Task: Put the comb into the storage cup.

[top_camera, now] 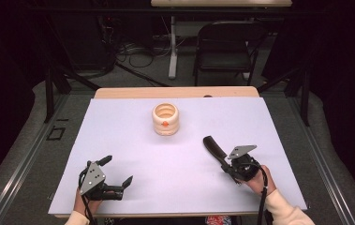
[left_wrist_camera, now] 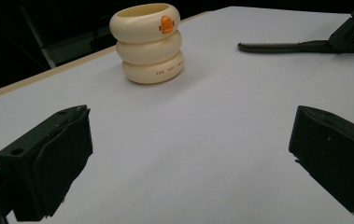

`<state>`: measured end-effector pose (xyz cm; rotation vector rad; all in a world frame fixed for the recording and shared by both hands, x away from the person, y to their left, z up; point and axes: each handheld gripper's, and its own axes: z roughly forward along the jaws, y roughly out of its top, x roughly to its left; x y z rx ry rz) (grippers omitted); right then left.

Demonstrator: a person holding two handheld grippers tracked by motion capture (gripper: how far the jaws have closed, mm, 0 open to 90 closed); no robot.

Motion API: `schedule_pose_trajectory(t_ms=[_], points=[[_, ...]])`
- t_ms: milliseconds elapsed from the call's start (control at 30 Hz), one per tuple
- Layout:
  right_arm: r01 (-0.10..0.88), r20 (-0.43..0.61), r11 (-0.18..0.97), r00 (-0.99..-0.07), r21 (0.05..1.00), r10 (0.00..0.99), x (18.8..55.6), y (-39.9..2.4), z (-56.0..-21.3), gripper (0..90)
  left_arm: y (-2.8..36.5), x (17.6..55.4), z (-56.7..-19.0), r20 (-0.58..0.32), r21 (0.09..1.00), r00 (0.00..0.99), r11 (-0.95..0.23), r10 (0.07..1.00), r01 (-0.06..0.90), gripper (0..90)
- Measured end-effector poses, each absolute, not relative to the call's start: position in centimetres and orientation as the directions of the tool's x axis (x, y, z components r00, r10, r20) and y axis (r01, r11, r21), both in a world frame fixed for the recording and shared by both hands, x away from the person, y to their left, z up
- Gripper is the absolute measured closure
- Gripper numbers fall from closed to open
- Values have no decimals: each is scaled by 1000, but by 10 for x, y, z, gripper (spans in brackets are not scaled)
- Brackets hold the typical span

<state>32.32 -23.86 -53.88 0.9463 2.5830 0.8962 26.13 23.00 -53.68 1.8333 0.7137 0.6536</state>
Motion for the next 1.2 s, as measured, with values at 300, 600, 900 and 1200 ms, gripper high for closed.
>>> schedule_pose_trajectory(t_ms=[300, 600, 900, 1200], points=[[505, -44, 610, -748, 610, 663, 324, -241, -538, 900, 230, 261, -537, 112, 936, 676, -305, 729, 174, 0], [517, -41, 615, -745, 596, 666, 325, -245, -538, 900, 230, 261, -537, 110, 935, 676, -307, 729, 179, 0], [537, -40, 611, -731, 582, 681, 327, -250, -538, 900, 230, 261, -537, 114, 935, 677, -308, 727, 174, 0], [550, -43, 607, -720, 574, 693, 329, -255, -537, 900, 230, 261, -537, 115, 936, 676, -308, 728, 173, 0]])
